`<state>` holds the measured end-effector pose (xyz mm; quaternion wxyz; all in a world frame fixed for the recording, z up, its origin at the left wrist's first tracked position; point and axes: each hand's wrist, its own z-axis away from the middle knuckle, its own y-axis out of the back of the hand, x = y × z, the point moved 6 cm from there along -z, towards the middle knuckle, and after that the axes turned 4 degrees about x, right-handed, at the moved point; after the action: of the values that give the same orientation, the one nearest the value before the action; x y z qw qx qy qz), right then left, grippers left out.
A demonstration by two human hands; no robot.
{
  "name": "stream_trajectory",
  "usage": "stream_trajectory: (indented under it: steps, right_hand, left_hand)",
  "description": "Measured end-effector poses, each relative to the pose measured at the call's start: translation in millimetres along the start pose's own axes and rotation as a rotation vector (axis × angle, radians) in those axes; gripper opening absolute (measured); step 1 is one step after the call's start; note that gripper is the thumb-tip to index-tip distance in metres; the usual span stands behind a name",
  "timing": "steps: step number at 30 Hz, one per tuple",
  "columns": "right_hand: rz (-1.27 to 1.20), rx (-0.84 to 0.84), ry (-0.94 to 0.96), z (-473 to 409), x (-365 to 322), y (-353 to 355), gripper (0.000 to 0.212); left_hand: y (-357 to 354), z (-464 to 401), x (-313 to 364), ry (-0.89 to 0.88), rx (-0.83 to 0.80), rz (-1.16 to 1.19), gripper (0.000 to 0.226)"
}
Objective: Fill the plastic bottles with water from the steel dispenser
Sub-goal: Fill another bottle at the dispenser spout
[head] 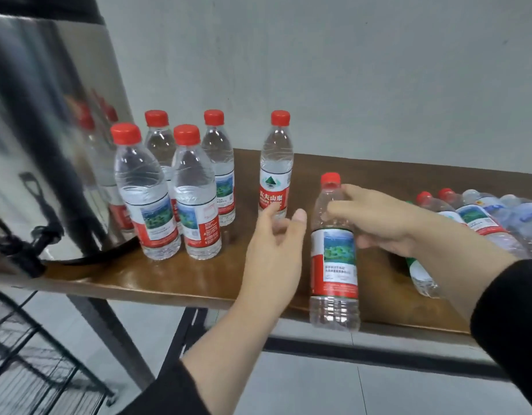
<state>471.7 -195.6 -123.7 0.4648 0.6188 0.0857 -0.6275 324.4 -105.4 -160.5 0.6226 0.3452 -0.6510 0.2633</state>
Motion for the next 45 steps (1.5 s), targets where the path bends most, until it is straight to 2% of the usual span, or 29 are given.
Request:
stream_trajectory:
  steps: [2, 4, 7, 9, 12, 15, 18, 24, 29, 30, 32, 36, 37, 39, 41, 45]
  right_hand:
    - [-0.127, -0.077, 0.047, 19.1, -16.3, -18.3, 0.036]
    - [-0.227, -0.140, 0.086, 39.4, -34.0, -42.4, 0.039]
    - [-0.205, -0.149, 0.139, 66.2, -60.6, -76.3, 0.034]
    - [-0.035, -0.026, 0.199, 79.4, -83.2, -89.5, 0.051]
    - [0.274, 0.127, 0.317, 95.9, -116.3, -116.9, 0.073]
    - [0.465, 0.148, 0.433, 110.6, -140.2, -163.9, 0.076]
    - [0.519, 0.127, 0.487, 122.4, -158.5, -210.3, 0.076]
    - [0.595, -0.082, 0.644, 143.5, -184.6, -284.6, 0.052]
    - [0.643, -0.322, 0.809, 151.6, -204.4, -318.0, 0.016]
    - [0.666, -0.317, 0.832, 149.6, -208.7, -318.6, 0.016]
    - [0.666, -0.183, 0.853, 136.5, -217.1, -310.8, 0.019]
    - [0.245, 0.096, 0.712, 94.0, -221.9, -289.3, 0.031]
    - [0.248, 0.183, 0.708, 87.0, -221.9, -283.1, 0.034]
    - [0.431, 0.283, 0.736, 73.1, -223.3, -281.5, 0.046]
    - [0.509, 0.260, 0.735, 58.8, -224.2, -286.2, 0.047]
    - [0.632, 0.137, 0.793, 38.2, -225.9, -301.3, 0.033]
  left_hand:
    - [8.4, 17.9, 4.1, 0.080, -0.235, -0.028, 0.048]
    - [27.9, 30.6, 6.6, 0.064, -0.294, -0.085, 0.045]
    - [69.7, 43.1, 6.1, -0.003, -0.243, -0.123, 0.065]
    - [104.7, 54.9, 2.7, -0.021, -0.211, -0.173, 0.075]
    - [158.0, 77.7, -6.7, -0.038, -0.174, -0.202, 0.080]
    - [208.2, 104.2, -14.2, -0.054, -0.106, -0.185, 0.081]
    - [249.5, 126.8, -28.3, -0.047, -0.053, -0.196, 0.083]
    - [317.9, 151.1, -56.9, 0.000, -0.055, -0.171, 0.073]
    - [348.6, 152.4, -84.6, 0.087, -0.087, -0.014, 0.069]
    - [352.2, 151.1, -90.6, 0.090, -0.081, 0.008, 0.069]
    - [355.6, 145.1, -106.0, 0.089, -0.059, 0.035, 0.070]
    - [352.2, 125.6, -139.7, 0.105, 0.010, 0.047, 0.071]
    - [350.1, 120.1, -147.0, 0.120, 0.035, 0.051, 0.070]
    - [347.8, 106.0, -162.4, 0.149, 0.103, 0.082, 0.069]
    - [344.2, 90.3, -174.9, 0.169, 0.145, 0.090, 0.070]
    - [334.2, 61.3, -189.4, 0.163, 0.180, 0.082, 0.070]
